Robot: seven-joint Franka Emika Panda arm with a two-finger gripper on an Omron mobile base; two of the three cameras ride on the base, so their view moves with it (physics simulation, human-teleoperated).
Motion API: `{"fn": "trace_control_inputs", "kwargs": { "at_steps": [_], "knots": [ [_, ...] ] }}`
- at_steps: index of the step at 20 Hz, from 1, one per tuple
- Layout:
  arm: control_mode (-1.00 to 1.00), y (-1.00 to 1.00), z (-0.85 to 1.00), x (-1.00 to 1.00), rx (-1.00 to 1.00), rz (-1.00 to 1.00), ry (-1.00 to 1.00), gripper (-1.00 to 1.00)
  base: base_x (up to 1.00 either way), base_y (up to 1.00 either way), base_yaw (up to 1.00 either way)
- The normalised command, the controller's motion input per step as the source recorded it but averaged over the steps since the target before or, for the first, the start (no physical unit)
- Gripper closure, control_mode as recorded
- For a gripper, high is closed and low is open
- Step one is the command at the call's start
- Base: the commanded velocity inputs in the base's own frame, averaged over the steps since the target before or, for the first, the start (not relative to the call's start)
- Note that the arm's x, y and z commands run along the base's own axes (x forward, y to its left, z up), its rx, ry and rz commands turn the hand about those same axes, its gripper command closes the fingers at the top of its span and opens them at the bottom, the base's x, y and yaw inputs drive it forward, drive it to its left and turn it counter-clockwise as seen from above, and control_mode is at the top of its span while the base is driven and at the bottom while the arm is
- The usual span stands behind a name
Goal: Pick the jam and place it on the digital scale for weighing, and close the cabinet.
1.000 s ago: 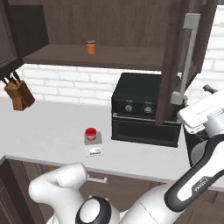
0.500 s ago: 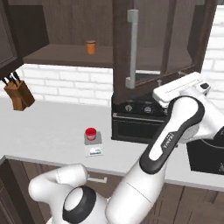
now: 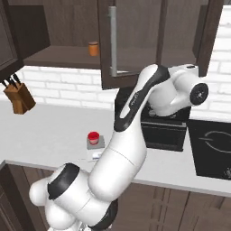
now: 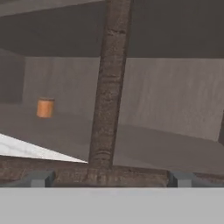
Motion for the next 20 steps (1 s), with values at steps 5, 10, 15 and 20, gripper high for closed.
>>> {"fn": "trace_control_inputs", "kwargs": {
  "at_steps": [5, 10, 15, 20],
  "knots": [
    [-1.0, 0.12, -0.04, 0.95, -0.06, -0.17, 0.11, -1.0, 0.0, 0.0, 0.0],
    [-1.0, 0.0, -0.38, 0.89, 0.0, -0.04, -0.02, -1.0, 0.0, 0.0, 0.0],
    [-1.0, 0.0, -0.55, 0.89, 0.0, 0.0, -0.08, -1.0, 0.0, 0.0, 0.0],
    [-1.0, 0.0, -0.6, 1.0, 0.0, 0.0, -0.02, -1.0, 0.0, 0.0, 0.0]
  ]
}}
